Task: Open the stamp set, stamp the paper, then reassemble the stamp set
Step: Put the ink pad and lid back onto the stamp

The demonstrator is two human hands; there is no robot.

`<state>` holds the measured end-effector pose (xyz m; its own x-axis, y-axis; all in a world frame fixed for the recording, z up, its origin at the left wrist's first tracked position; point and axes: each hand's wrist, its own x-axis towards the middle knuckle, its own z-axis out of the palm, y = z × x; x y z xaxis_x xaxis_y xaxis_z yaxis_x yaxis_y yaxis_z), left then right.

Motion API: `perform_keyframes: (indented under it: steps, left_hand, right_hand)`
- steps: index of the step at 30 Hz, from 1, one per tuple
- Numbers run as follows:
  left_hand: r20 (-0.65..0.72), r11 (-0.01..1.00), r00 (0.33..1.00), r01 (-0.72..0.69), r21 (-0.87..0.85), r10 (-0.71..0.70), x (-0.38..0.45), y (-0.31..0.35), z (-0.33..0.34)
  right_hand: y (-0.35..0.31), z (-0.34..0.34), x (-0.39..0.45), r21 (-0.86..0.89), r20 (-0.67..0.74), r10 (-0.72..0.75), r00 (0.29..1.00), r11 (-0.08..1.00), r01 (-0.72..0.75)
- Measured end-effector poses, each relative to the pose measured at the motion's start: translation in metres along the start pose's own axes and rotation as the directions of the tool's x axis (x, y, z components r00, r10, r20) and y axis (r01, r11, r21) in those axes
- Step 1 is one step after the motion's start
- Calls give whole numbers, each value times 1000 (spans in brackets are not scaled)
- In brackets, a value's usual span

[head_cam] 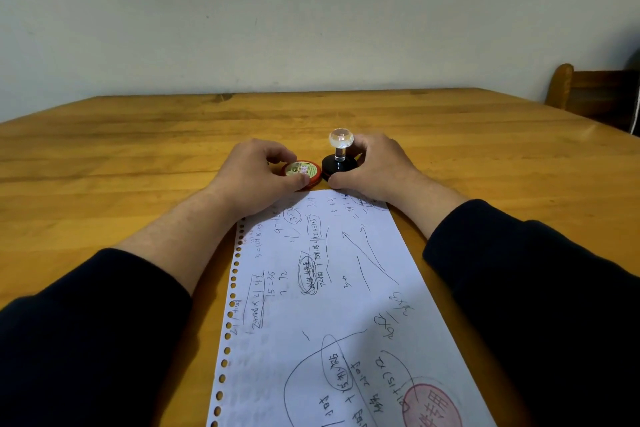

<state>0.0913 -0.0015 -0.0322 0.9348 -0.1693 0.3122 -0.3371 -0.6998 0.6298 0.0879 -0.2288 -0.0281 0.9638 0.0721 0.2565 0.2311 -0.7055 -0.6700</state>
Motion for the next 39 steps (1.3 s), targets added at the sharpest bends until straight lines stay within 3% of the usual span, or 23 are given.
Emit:
perform_keyframes:
  steps: [8,18,28,39]
  left_hand:
    - [5,999,999,41,-31,-41,1,-3,0]
    - [29,999,999,29,-44,-28,-1,0,4]
    - [72,988,997,-25,-150,36,-2,3,5]
    - [80,989,996,-38,-143,50,-3,4,3]
  right_hand:
    - [1,-1,1,-8,11,-6,1000,1000,6]
    - [-5,2,2,76,-190,-60,980,994,76]
    - [-10,13,-3,83,-72,-275,959,956,280]
    - [-13,11,-4,52,10,-328,945,944,327]
